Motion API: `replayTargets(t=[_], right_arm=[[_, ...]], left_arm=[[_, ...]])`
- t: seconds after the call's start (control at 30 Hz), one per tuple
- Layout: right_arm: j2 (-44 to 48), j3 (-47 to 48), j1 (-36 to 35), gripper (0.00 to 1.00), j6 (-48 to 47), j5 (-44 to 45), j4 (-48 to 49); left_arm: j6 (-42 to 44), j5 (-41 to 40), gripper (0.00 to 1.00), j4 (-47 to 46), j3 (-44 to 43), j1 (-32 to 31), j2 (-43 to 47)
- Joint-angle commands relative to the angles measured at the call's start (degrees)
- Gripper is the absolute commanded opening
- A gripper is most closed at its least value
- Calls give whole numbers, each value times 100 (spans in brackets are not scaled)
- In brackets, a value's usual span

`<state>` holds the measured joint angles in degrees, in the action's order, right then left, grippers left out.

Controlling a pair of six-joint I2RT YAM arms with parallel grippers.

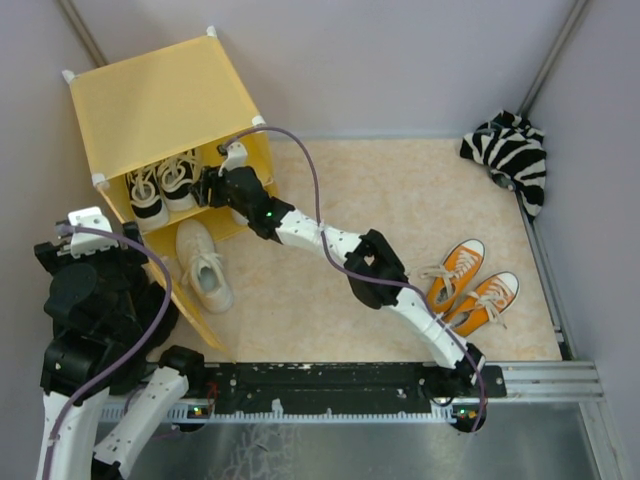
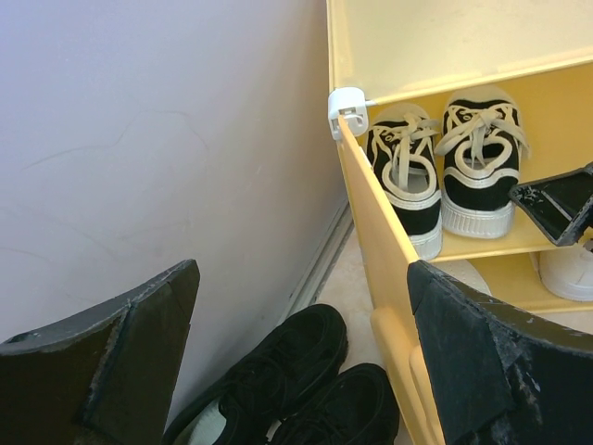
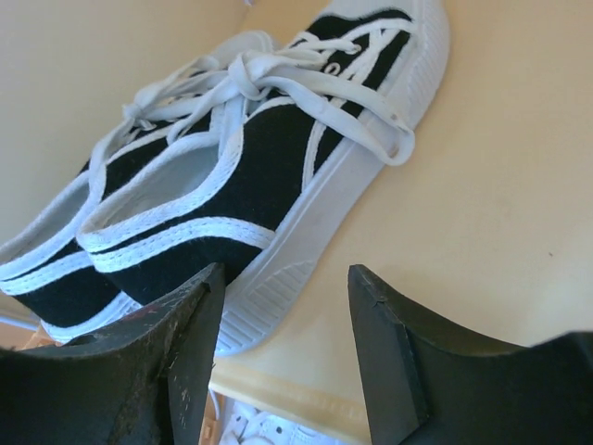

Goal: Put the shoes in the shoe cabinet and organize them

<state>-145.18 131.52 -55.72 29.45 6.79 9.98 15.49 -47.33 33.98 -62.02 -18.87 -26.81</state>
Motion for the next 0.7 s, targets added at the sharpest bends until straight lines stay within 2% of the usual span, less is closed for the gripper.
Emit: replayTargets(t=[0.0, 0.23, 0.37, 0.47, 0.67], right_arm=[[-322, 388, 21, 56, -142, -244, 410], [-676, 933, -29, 56, -51, -1074, 481], [-590, 771, -77, 56, -121, -1391, 558], [-230, 295, -80, 56, -217, -1330, 657], [1317, -1718, -83, 57, -283, -894, 1675]], left_arm=[[145, -17, 99, -74, 71, -18, 111], [165, -45, 99, -76, 58, -24, 207], [157, -51, 99, -71, 58, -35, 255], [136, -59, 99, -83, 61, -45, 278], [58, -21, 99, -153, 134, -70, 357]])
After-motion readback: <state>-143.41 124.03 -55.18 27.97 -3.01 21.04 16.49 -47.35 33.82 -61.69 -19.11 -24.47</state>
